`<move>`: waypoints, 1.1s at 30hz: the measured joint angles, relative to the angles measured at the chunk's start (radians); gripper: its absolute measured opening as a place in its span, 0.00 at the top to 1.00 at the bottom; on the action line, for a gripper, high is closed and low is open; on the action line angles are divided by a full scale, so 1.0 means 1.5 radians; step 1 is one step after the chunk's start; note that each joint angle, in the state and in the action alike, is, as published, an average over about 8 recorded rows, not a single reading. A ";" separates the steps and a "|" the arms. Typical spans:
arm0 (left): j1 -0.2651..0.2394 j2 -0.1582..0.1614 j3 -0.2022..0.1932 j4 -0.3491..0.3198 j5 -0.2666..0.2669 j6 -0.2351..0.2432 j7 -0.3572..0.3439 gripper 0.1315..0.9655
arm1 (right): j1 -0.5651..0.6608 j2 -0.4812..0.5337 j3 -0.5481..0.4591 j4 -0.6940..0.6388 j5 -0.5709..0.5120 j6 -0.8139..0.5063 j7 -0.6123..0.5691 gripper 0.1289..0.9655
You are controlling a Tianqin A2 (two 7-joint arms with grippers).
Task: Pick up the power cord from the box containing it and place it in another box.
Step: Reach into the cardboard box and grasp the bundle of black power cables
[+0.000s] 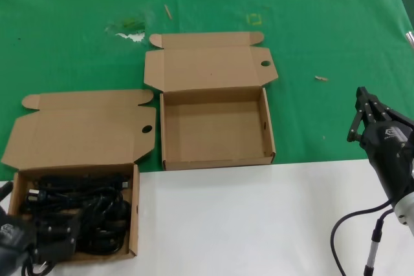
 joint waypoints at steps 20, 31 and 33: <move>-0.023 -0.004 0.070 0.076 0.102 -0.004 0.000 0.01 | 0.000 0.000 0.000 0.000 0.000 0.000 0.000 0.99; 0.017 -0.041 0.055 0.043 0.117 -0.024 -0.038 0.07 | 0.000 0.000 0.000 0.000 0.000 0.000 0.000 0.99; 0.020 -0.044 0.058 0.042 0.122 -0.029 -0.043 0.10 | 0.000 0.000 0.000 0.000 0.000 0.000 0.000 0.99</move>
